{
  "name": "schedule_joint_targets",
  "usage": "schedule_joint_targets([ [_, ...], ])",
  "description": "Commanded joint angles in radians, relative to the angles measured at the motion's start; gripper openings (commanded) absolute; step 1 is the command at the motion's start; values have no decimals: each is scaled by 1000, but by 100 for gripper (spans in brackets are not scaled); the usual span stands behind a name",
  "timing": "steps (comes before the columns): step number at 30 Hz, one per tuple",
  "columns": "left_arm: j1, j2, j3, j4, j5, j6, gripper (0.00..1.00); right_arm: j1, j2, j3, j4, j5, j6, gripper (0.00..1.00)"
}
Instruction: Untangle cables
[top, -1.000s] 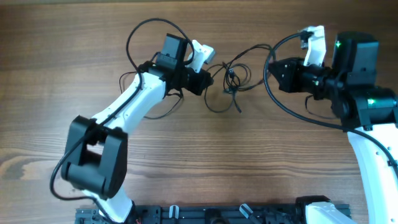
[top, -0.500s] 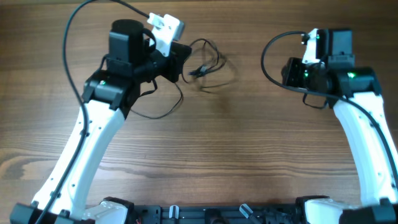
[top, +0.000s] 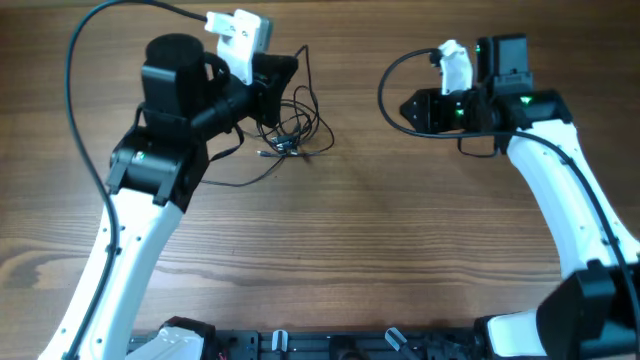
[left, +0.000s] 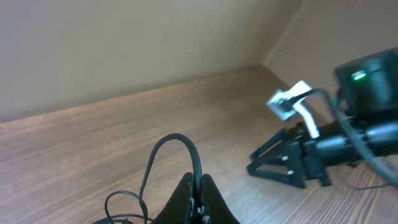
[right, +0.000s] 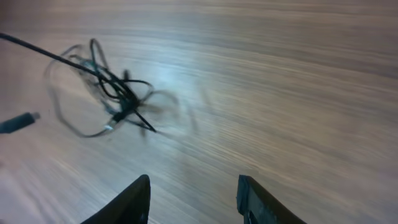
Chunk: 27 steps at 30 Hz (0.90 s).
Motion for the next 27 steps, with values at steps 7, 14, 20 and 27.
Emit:
schedule_joint_targets([
  [7,40,-97,103,10,8,-14,5,133,156,4,83,-233,-113,52],
  [14,40,-106,126,10,-20,-14,6,289,250,4,163,-233,-112,47],
  [20,43,-108,150,6,-45,-13,5,309,251,3,162,-233,-113,46],
  [27,48,-108,150,6,-49,-13,4,309,251,-11,165,-233,-121,48],
])
